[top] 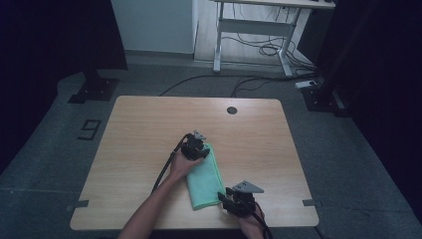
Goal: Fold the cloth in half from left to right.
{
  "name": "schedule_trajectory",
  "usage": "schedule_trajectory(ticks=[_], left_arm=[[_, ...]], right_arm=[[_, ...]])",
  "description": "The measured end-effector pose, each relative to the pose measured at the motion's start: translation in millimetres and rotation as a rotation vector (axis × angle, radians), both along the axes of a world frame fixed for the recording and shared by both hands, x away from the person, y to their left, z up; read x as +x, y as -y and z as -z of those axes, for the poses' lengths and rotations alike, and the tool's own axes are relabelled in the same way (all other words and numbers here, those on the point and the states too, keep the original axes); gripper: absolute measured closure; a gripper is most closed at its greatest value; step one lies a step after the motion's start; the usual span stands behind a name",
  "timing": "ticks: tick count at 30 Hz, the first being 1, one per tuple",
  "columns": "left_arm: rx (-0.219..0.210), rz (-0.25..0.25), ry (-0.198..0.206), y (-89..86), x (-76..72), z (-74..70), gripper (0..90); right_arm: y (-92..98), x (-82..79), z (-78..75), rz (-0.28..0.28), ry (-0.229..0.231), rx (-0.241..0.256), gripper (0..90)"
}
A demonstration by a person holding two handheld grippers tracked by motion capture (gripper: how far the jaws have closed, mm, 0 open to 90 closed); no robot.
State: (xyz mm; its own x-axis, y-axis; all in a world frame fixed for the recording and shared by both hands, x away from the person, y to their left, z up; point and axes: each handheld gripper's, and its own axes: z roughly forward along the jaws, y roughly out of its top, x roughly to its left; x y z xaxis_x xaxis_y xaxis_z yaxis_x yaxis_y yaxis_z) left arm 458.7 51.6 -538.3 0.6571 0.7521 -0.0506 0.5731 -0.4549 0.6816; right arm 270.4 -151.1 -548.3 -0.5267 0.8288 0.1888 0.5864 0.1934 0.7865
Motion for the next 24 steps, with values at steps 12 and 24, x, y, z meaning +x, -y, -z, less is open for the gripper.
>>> schedule_trajectory(ticks=[12, 24], left_arm=[[-0.034, -0.035, 0.029, -17.8, -6.4, -19.4, 52.4], [-0.025, -0.067, 0.019, -59.9, -32.4, -29.4, 49.2]], right_arm=[[12.3, 4.6, -8.3, 0.041, 0.025, 0.008, 47.1], [-8.0, 22.7, -11.6, -0.05, 0.04, 0.002, 45.8]])
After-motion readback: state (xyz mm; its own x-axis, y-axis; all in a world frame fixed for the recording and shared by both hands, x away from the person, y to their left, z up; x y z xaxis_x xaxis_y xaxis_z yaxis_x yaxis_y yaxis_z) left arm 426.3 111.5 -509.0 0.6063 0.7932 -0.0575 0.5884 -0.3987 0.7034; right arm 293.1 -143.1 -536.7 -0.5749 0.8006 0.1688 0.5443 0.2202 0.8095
